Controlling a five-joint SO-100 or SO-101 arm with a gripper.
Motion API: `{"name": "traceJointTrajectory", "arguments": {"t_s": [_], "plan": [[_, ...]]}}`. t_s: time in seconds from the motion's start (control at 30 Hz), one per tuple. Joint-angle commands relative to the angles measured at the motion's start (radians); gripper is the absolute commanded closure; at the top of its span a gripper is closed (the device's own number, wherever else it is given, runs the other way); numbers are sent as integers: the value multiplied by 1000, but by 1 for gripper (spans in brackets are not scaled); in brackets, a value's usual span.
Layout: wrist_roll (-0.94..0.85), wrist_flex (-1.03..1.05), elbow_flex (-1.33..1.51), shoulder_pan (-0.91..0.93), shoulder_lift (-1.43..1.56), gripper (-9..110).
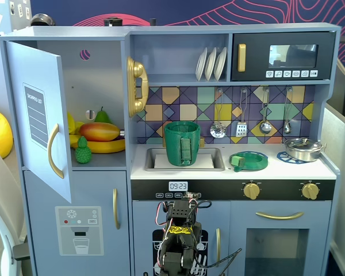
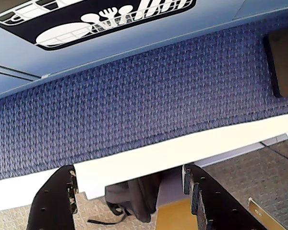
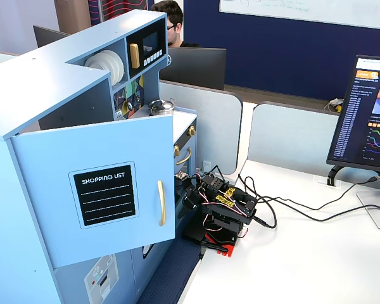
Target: Pick up the green pineapple from the left cabinet and place it in the green recipient
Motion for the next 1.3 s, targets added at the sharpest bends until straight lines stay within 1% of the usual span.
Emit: {"name": "traceJointTrajectory", "arguments": {"t_s": [0.0, 0.3, 0.43, 0.47, 0.53, 0.6, 0.7, 0.73, 0.8, 0.9, 1.27], "plan": [[28, 179, -5, 29, -11, 101], [18, 179, -5, 38, -11, 101], [-5, 166, -5, 2, -12, 101], [-6, 106, -6, -21, -12, 101], [46, -89, -6, -95, -12, 101], [95, -388, -6, -213, -55, 101], [43, -870, -12, -411, -186, 101], [29, -976, -31, -480, -218, 101], [17, -1043, -103, -606, -264, 101], [23, -1089, -196, -704, -322, 97], [-38, -1259, -391, -842, -512, 99]]}}
